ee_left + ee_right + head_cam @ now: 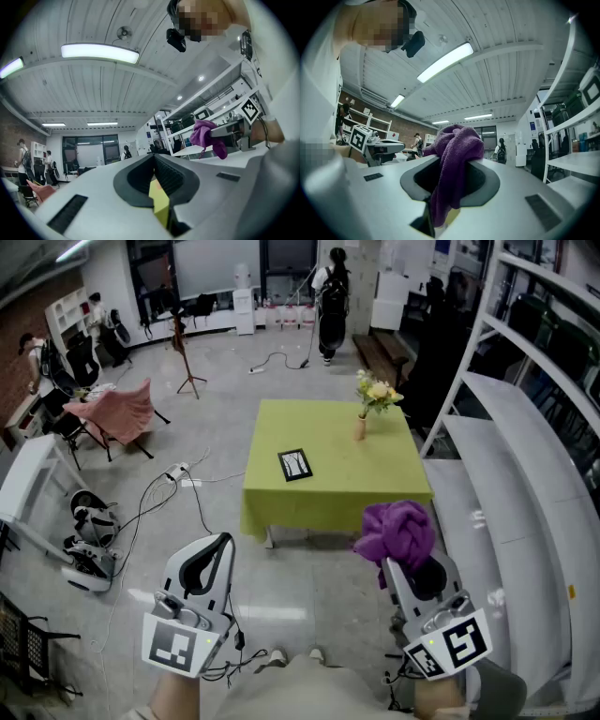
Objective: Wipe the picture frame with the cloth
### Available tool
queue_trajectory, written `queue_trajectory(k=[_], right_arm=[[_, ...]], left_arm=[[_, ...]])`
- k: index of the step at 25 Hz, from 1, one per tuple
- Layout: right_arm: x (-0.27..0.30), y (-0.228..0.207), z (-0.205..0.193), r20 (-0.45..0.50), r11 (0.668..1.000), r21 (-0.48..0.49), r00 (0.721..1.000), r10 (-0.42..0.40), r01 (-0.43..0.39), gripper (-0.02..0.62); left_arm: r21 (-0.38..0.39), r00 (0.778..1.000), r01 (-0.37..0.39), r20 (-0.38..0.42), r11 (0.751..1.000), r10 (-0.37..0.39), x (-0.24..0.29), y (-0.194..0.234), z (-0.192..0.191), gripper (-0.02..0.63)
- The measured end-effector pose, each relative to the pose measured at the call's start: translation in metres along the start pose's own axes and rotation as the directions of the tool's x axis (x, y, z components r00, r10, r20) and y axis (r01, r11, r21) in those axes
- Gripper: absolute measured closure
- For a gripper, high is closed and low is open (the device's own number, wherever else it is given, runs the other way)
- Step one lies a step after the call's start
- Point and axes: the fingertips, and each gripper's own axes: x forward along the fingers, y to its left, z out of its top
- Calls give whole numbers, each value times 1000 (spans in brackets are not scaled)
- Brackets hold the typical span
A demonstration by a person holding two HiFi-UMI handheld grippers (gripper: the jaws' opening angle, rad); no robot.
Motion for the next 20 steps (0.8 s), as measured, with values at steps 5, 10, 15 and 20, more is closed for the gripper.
queue_trajectory(k=[5,10,15,20], right_arm=[[-2,-11,-3,6,1000,18,1000,10,-10,489],[-6,-25,-12,-24,1000,10,999,27,-26,489],[-10,-38,-24,-42,999,23,998,41,-40,489],[-17,-47,-29,-36,997,38,997,61,-60,489]], left_arm=[[-32,1000,-1,-18,999,1,10,-7,-5,598],[-56,999,-35,-7,998,34,21,-13,-2,598],[1,1000,-30,-9,1000,30,31,-30,0,598],[-41,998,-30,-58,999,27,35,-45,-14,598]])
